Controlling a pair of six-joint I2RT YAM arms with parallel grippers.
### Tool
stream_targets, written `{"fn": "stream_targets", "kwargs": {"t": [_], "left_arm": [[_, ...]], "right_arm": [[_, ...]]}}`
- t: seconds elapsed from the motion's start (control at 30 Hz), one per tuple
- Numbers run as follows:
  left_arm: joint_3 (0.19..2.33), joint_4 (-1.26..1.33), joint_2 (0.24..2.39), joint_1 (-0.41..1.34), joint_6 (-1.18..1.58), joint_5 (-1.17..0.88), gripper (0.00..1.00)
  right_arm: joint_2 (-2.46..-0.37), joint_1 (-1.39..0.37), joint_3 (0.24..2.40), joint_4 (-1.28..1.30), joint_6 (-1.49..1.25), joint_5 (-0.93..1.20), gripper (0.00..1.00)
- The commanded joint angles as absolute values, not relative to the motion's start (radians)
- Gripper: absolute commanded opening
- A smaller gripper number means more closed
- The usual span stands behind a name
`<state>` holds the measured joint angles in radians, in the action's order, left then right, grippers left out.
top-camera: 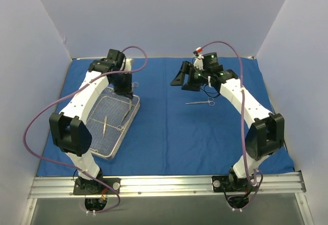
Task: Open and lay out the surgical kit
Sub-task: Place the medical item in the surgical kit.
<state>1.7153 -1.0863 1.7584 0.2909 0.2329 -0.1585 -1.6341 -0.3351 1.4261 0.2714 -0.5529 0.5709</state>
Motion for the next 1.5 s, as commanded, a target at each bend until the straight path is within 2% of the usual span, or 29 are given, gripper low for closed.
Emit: {"fn": "stream_targets", "kwargs": {"t": [0.0,0.23,0.67,0.83,0.87,0.9,1.0,1.03,1.07,1.1,1.13,1.2,1.23,1.3,1.47], "left_arm": [[1.802,-1.066,1.738,0.342,0.31,-0.3,0.02],[1.848,-1.075,1.721,0.382,0.334,-0.353,0.02],[1.825,-1.049,1.701,0.457,0.345,-0.347,0.02],[1.836,-1.054,1.695,0.466,0.341,-0.342,0.02],[1.841,-1.054,1.694,0.466,0.339,-0.342,0.02],[1.845,-1.054,1.697,0.469,0.337,-0.341,0.02],[1.855,-1.054,1.703,0.468,0.333,-0.342,0.02],[1.856,-1.048,1.704,0.468,0.33,-0.347,0.02],[1.864,-1.046,1.704,0.468,0.322,-0.359,0.02],[1.865,-1.046,1.704,0.465,0.318,-0.371,0.06],[1.861,-1.029,1.7,0.462,0.313,-0.386,0.32],[1.817,-0.984,1.66,0.453,0.301,-0.455,0.57],[1.796,-0.93,1.645,0.448,0.296,-0.487,0.63],[1.76,-0.89,1.6,0.443,0.295,-0.547,0.7],[1.658,-0.802,1.569,0.448,0.328,-0.627,0.72]], "right_arm": [[-1.676,-0.377,1.505,0.102,-0.703,0.704,0.71],[-1.781,-0.456,1.627,0.084,-0.77,0.669,0.74],[-1.878,-0.526,1.7,0.11,-0.787,0.653,0.59],[-1.916,-0.548,1.718,0.132,-0.784,0.647,0.44],[-1.919,-0.551,1.718,0.13,-0.785,0.652,0.39],[-1.922,-0.551,1.712,0.121,-0.795,0.661,0.24],[-1.918,-0.551,1.695,0.072,-0.818,0.713,0.05],[-1.916,-0.551,1.69,0.066,-0.819,0.724,0.0],[-1.905,-0.546,1.687,0.061,-0.818,0.726,0.0],[-1.896,-0.54,1.683,0.052,-0.813,0.73,0.0],[-1.884,-0.534,1.657,0.031,-0.805,0.744,0.0],[-1.836,-0.5,1.616,-0.049,-0.81,0.761,0.0],[-1.818,-0.486,1.588,-0.092,-0.827,0.781,0.0],[-1.777,-0.451,1.517,-0.204,-0.877,0.844,0.0],[-1.706,-0.422,1.46,-0.313,-0.902,0.88,0.0]]}}
